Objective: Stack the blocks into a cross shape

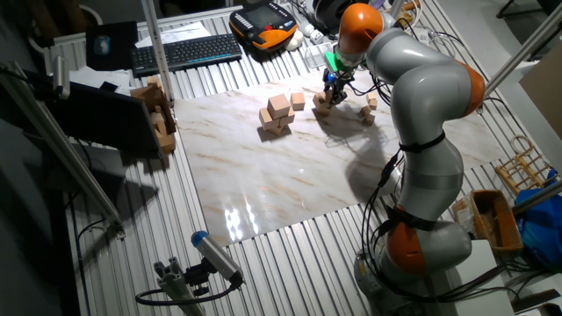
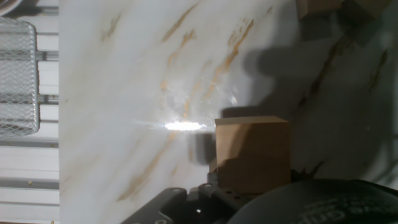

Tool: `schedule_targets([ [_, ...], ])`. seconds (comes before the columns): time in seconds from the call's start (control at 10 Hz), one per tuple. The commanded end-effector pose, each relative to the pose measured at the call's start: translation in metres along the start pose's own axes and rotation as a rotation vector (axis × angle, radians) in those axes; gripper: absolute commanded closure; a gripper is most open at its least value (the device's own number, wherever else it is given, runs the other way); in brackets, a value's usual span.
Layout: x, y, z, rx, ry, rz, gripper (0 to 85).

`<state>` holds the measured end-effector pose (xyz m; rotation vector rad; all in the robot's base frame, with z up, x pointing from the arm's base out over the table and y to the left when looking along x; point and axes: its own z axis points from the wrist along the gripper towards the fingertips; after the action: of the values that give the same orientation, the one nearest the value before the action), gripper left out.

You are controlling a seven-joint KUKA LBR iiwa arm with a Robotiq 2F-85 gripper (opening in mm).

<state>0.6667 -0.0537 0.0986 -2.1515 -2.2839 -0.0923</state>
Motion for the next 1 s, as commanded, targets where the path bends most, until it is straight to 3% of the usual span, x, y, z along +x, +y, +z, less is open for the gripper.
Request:
schedule_targets([
  [0.0,0.0000,0.0001,-0.0003,0.000,0.000,0.000,85.0],
  [0.4,-0.0002,0.0001,-0.0006,-0.002,-0.002,-0.002,85.0],
  [0.5,-0.0002,0.0001,-0.0005,-0.002,-0.003,-0.002,68.0],
  [0.9,-0.0002,0.0000,-0.0005,-0.001,-0.005,-0.003,68.0],
])
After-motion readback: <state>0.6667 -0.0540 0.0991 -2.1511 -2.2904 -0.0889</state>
